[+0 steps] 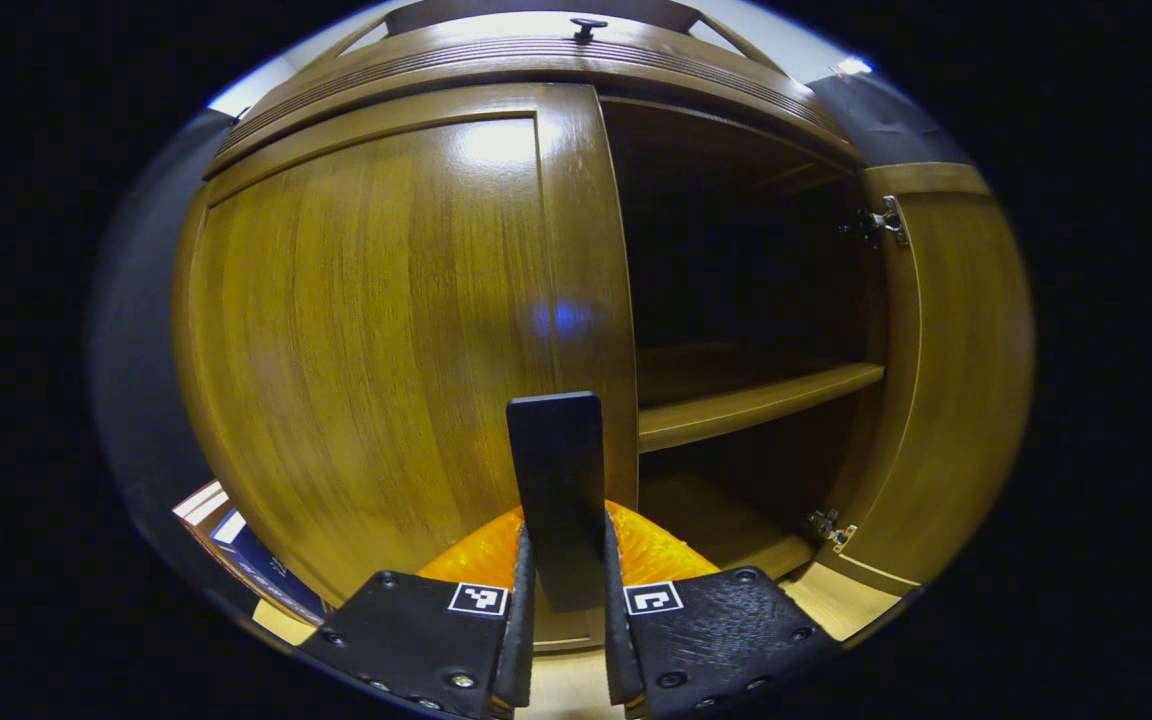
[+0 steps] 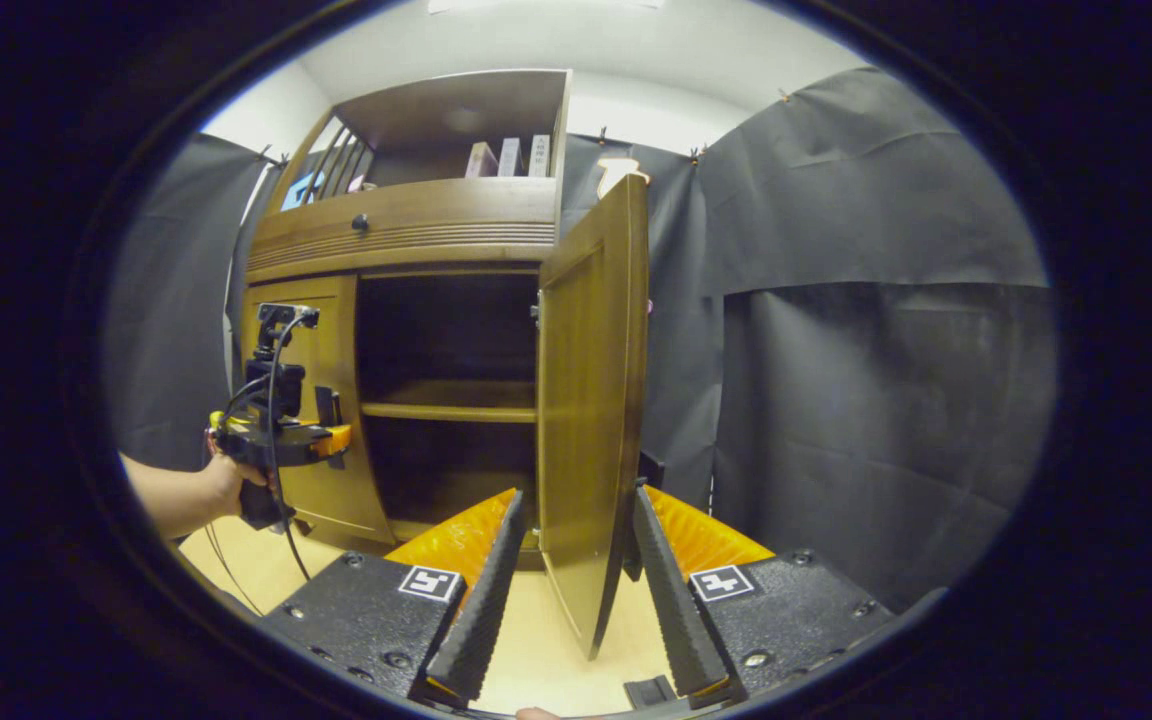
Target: Open the right door of the double-door shoe cabinet with the right hand, and open the left door with the left hand.
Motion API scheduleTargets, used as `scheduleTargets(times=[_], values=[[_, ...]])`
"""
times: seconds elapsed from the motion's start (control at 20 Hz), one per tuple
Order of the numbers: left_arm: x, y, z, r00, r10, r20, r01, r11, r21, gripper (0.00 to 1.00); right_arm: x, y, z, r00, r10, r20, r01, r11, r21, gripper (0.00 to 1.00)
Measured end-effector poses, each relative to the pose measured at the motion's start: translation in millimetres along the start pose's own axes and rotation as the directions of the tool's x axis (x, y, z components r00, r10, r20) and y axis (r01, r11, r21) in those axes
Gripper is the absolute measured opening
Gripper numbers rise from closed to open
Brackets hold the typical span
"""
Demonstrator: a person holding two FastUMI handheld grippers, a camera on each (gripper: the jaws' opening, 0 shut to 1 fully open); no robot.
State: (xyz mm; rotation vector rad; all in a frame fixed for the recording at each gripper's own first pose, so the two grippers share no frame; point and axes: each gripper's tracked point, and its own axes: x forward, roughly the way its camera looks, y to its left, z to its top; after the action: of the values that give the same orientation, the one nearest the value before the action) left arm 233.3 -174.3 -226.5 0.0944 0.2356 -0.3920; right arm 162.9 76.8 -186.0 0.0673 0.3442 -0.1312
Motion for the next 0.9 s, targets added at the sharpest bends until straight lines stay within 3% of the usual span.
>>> scheduleTargets(times=[0.05, 0.1, 0.15, 0.2, 0.35, 0.4, 0.9], values=[[1, 2, -1, 1.000, -0.001, 0.002, 0.001, 1.000, 0.000, 0.28, -1, 1, 1, 1.000, 0.003, -0.001, -0.003, 1.000, -0.001, 0.70], [2, 2, -1, 1.000, -0.004, 0.002, 0.004, 1.000, -0.001, 0.36, -1, 0, 0, 1.000, 0.005, -0.001, -0.005, 1.000, -0.003, 0.70], [2, 2, -2, 1.000, -0.009, 0.003, 0.009, 1.000, -0.001, 0.36, 0, 1, -1, 1.000, 0.010, -0.001, -0.010, 1.000, -0.003, 0.70], [1, 2, -2, 1.000, -0.013, 0.002, 0.013, 1.000, -0.004, 0.28, -1, 1, -1, 1.000, 0.010, -0.002, -0.010, 1.000, -0.003, 0.70], [-1, 1, -1, 1.000, -0.001, 0.003, 0.001, 1.000, -0.015, 0.28, -1, 1, -2, 1.000, 0.017, -0.006, -0.017, 1.000, -0.007, 0.70], [-2, 0, -1, 1.000, 0.002, 0.005, -0.002, 1.000, -0.017, 0.19, -2, 1, -1, 1.000, 0.020, -0.006, -0.020, 1.000, -0.009, 0.70], [-25, 3, -8, 1.000, 0.012, -0.002, -0.012, 0.999, -0.046, 0.19, -3, 1, -3, 1.000, 0.030, -0.008, -0.030, 0.999, -0.010, 0.70]])
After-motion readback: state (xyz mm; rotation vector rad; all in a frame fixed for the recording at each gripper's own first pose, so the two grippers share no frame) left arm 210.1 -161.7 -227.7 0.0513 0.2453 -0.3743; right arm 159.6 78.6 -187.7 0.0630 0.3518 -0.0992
